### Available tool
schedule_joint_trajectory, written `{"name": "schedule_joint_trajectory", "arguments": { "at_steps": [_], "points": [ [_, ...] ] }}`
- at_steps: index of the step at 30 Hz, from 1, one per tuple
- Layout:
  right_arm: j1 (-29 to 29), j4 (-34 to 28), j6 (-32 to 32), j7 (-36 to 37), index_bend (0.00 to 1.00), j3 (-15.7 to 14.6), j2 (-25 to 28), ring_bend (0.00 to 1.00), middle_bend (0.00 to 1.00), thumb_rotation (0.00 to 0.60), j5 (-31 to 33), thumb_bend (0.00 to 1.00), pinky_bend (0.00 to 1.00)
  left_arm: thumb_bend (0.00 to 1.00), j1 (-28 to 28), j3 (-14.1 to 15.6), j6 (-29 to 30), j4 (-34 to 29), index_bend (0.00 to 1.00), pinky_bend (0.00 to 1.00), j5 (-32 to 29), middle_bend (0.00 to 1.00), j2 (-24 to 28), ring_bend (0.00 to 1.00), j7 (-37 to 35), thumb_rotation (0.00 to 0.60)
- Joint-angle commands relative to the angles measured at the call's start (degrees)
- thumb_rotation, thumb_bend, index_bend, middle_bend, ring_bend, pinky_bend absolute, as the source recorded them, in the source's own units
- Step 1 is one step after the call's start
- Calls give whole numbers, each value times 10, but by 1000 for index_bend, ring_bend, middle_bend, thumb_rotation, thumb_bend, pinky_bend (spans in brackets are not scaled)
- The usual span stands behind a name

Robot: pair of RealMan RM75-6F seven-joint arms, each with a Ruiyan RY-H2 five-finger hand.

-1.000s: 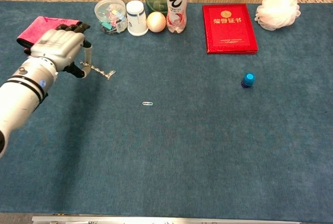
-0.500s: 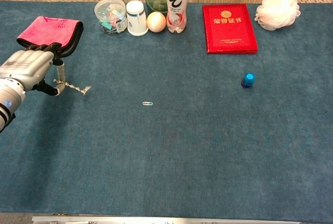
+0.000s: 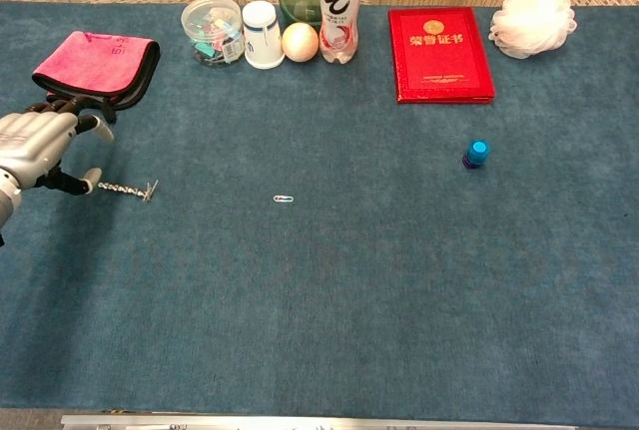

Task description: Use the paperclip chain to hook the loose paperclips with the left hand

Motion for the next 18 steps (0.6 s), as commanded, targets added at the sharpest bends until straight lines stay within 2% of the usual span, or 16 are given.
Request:
{"name": "schedule_joint_trajectory", "arguments": {
  "at_steps": [1,4,6,11,18],
  "points": [
    [0,0,-1,-4,387,0,-2,368,412,600,0,865,553,418,12,3,8,-14,229,0,20,3,17,0,-18,600],
    [0,0,-2,-11,387,-1,-4,368,412,600,1,865,553,419,28,9,17,-32,275,0,61,4,44,0,-54,600],
    [-1,0,-3,-16,387,-1,-6,368,412,600,3,865,553,419,36,19,9,-36,347,0,93,4,68,0,-84,600],
    [-4,-1,-5,-38,387,-2,-12,368,412,600,11,865,553,418,55,62,-30,-22,419,0,188,10,146,0,-173,600],
    [-11,-5,3,-62,388,-5,-19,368,412,600,10,865,553,418,102,76,14,22,480,0,283,43,173,0,-288,600]
  ]
}}
